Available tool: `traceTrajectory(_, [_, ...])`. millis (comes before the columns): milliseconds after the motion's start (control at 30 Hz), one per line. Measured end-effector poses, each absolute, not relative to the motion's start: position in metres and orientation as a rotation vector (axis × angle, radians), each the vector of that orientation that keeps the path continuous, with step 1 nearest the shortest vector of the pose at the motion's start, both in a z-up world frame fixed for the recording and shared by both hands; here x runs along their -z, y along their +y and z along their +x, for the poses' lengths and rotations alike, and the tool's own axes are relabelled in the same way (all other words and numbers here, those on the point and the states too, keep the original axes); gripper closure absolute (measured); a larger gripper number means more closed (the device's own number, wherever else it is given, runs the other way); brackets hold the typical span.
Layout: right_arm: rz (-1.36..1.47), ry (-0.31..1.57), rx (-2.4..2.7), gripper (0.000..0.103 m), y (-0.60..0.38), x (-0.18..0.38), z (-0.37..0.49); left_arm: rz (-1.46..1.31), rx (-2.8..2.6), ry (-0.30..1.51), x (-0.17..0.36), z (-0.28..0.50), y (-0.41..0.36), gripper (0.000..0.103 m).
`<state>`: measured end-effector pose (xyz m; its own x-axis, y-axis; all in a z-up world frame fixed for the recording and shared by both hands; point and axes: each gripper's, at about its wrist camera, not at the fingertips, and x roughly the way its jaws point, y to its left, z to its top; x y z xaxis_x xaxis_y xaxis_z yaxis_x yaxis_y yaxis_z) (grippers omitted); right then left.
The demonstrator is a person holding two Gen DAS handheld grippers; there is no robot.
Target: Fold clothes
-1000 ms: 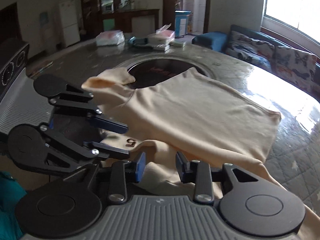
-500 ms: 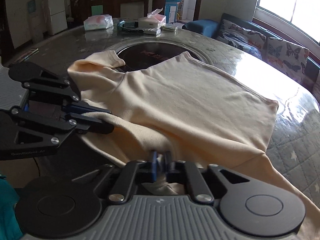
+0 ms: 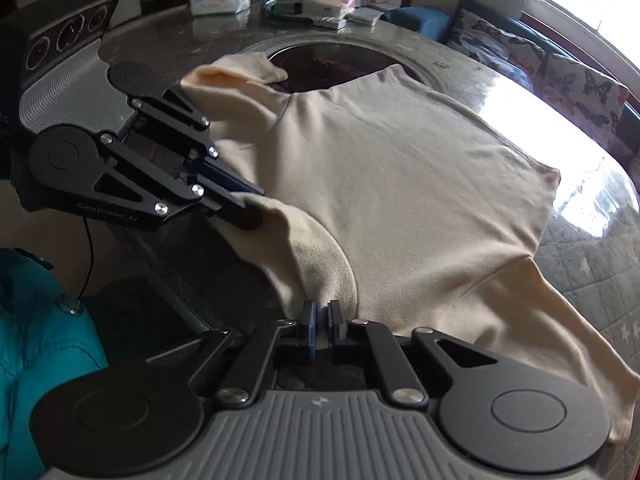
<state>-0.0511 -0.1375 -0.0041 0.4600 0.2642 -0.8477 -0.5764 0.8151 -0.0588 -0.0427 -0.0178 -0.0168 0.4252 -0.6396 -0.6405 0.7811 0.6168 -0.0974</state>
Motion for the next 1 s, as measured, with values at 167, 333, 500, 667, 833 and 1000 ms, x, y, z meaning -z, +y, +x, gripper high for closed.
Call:
traceTrajectory(167, [-0.267,0.902,-0.486,0.092,-0.156,-0.011,-0.048,0.236,0.868,0.632,0.001,-0.057,-0.008,0.09])
traceTrajectory(333, [-0.228,0.822,-0.43,0.091,-0.175,-0.007,-0.029,0.196,0.733,0.591,-0.011,-0.06,-0.003,0.09])
traceTrajectory(500, [-0.237,0.798,-0.397,0.09,-0.187,0.015,-0.014,0.159,0.567,0.582,-0.009,-0.039,-0.017,0.09])
traceTrajectory(667, [-0.255,0.785,-0.407,0.09,-0.196,0.027,-0.023,0.127,0.415,0.605,0.003,-0.015,-0.029,0.09])
traceTrajectory(833, [-0.245,0.701,-0.409,0.077,-0.199,0.018,-0.017,0.12,0.322,0.633,0.017,-0.013,-0.023,0.089])
traceTrajectory(1000, [-0.206,0.685,-0.291,0.071,-0.207,0.035,0.011,0.113,0.283,0.649,0.023,-0.019,-0.016,0.087])
